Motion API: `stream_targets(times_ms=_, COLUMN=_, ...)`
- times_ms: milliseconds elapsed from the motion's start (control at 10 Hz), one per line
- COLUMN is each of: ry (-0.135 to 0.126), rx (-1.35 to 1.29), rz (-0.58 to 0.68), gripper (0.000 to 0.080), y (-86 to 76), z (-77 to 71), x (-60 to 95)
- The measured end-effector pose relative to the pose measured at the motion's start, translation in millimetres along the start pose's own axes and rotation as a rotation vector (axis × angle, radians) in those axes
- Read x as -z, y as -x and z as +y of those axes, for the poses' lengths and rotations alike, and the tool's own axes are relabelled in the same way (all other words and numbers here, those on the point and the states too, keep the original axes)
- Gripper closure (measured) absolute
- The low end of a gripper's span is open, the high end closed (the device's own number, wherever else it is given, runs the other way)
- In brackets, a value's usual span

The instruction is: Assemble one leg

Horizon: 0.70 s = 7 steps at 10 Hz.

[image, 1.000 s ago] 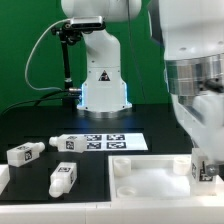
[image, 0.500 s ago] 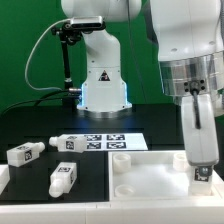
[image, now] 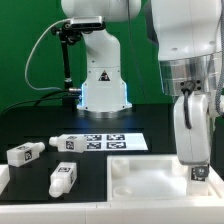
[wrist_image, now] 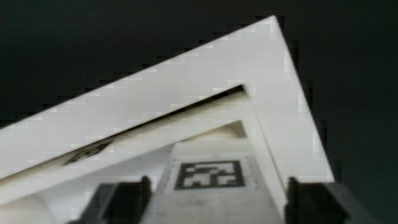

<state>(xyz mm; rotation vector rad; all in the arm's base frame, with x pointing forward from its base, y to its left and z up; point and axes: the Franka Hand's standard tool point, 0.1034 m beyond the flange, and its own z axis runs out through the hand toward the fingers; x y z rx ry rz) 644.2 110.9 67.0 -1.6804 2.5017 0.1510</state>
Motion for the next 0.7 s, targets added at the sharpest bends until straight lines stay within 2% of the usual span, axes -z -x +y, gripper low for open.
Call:
stream_targets(times_ms=100, ry=-0.003, rx=0.025, rz=-0.003, gripper=0.0324, y=1.6, z=-1.3, x=3.0)
stream_targets(times_ms=200, ry=-0.016, rx=0.068, rz=-0.017, gripper=0.0184, y=7.0, z=-3.8, x=17.4)
stream_targets(times_ms=400, ry=-0.050, rx=0.082, rz=-0.048, gripper=0.0160, y=15.5, z=-6.8, x=50.7)
stream_targets(times_ms=500, ry=-0.061, rx=0.085, rz=-0.055, gripper=0.0151, y=16.7, z=-12.6, x=58.9)
stream_targets(times_ms=700, ry=-0.061, rx=0.086, rz=-0.054, gripper=0.0151, y=17.0, z=-12.1, x=57.0)
